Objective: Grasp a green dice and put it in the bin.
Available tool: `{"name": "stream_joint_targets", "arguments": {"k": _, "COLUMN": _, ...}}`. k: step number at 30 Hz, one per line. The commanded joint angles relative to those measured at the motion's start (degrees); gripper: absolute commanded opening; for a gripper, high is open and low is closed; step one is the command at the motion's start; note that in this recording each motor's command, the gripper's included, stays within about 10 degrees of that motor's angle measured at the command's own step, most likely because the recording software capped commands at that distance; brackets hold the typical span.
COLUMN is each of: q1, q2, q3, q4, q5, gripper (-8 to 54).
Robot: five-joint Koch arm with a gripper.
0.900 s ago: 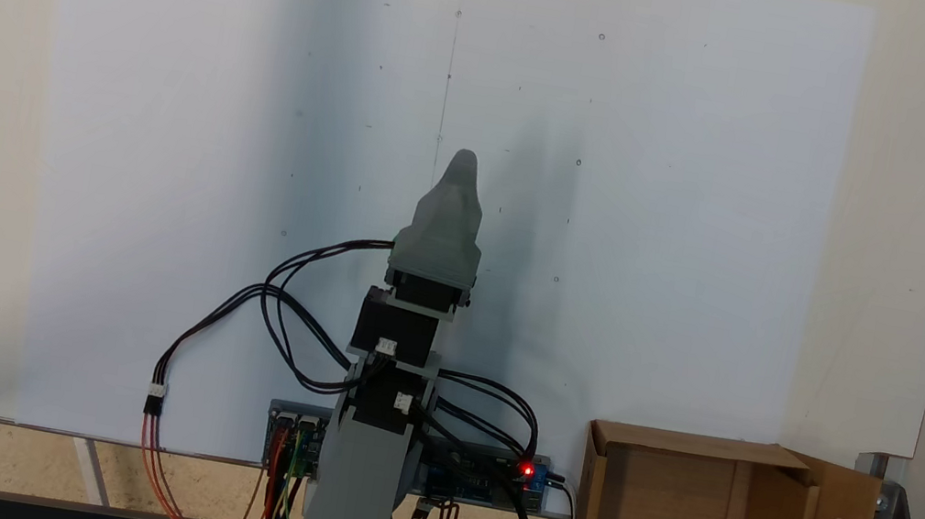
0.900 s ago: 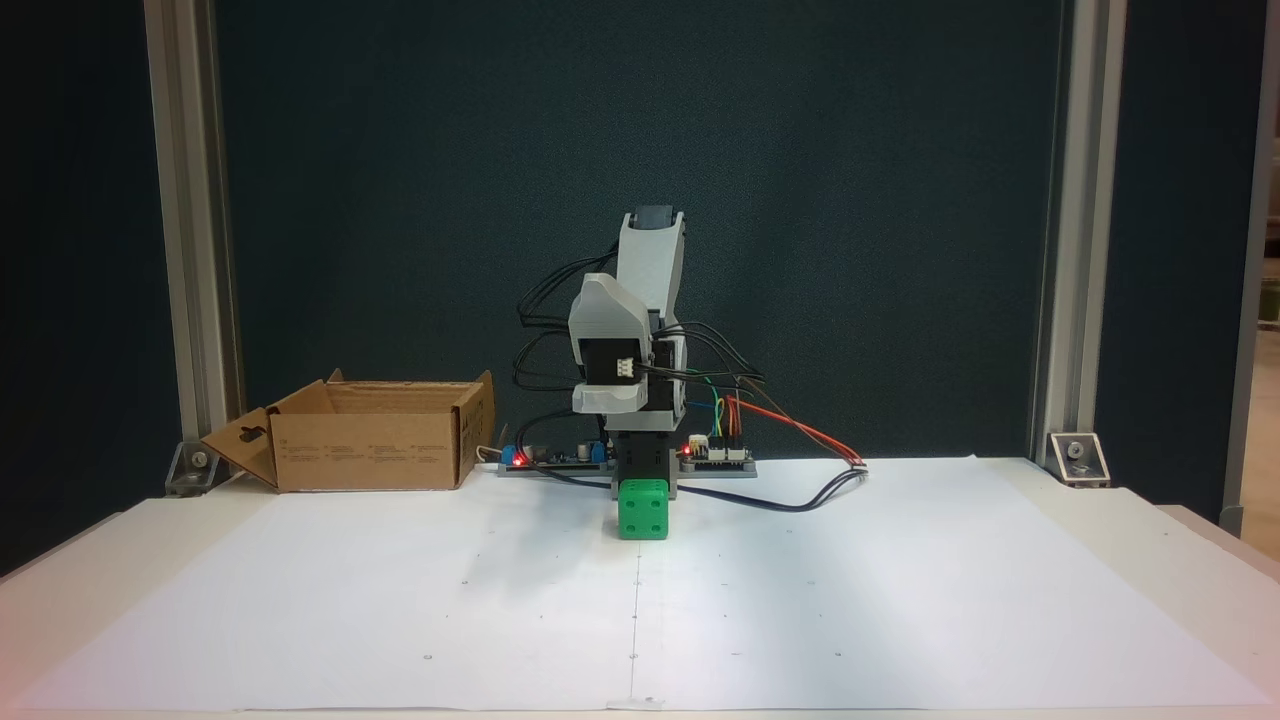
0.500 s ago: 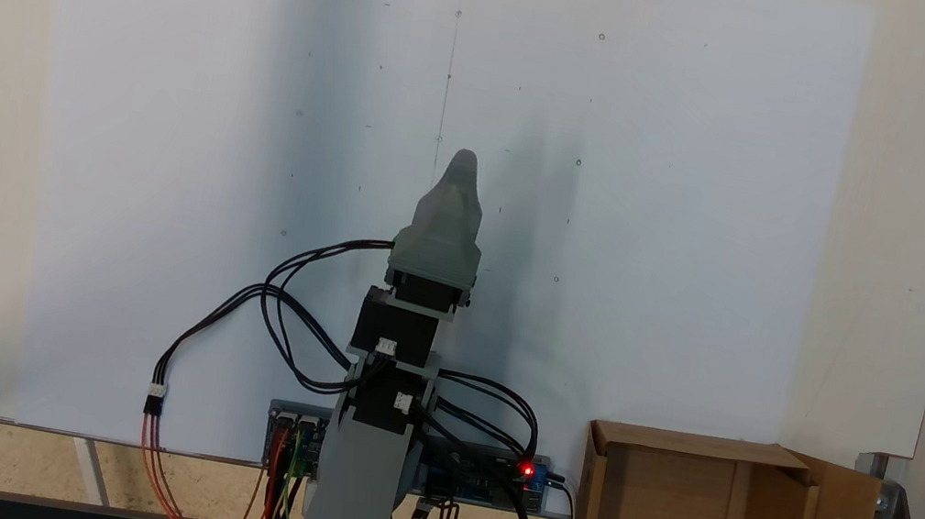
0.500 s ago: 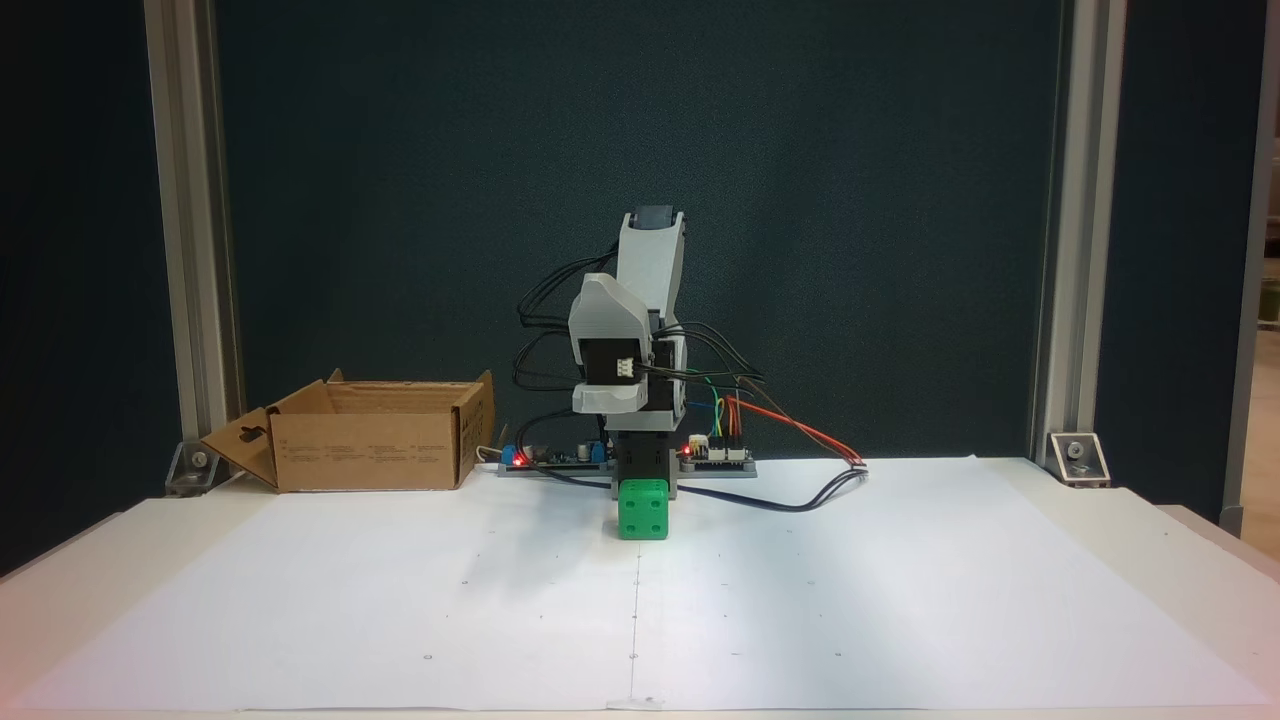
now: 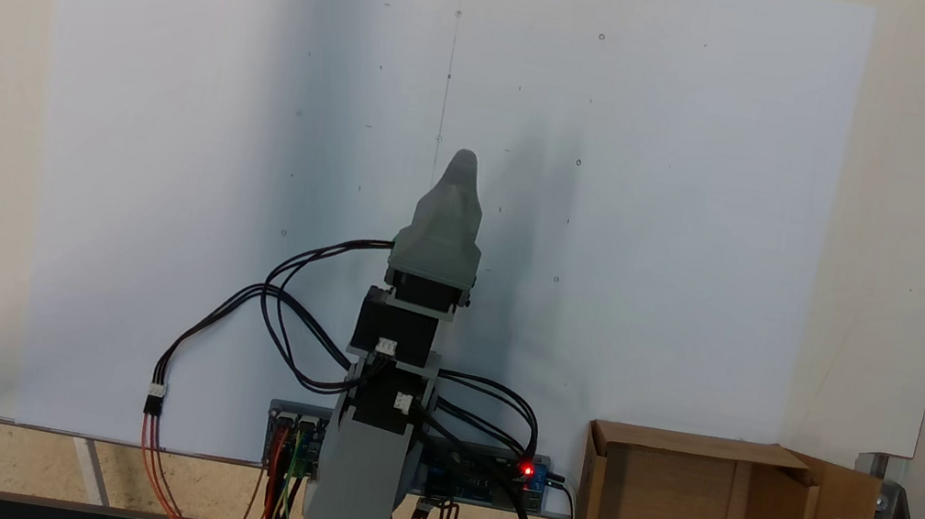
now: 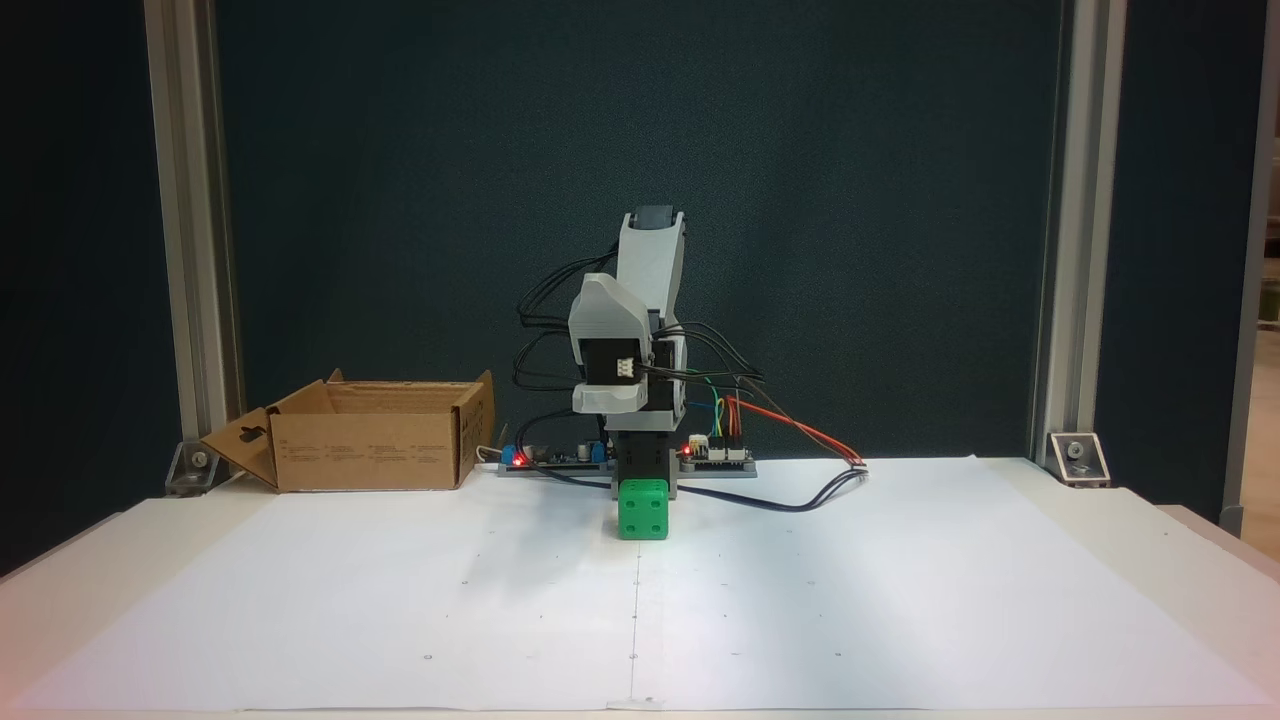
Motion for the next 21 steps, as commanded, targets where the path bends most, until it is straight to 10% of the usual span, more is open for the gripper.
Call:
{"name": "stream_joint_targets", "arguments": {"k": 1, "q1": -0.09, "q2": 6.06, "q3": 2.72, "q4": -2.11, "q5": 0.35, "gripper": 45.6}}
{"name": "stream_joint_targets", "arguments": {"k": 21, "q1": -0.44, "q2": 6.06, "q3": 2.72, "q4": -2.29, "q5": 0.53, "gripper": 47.2}}
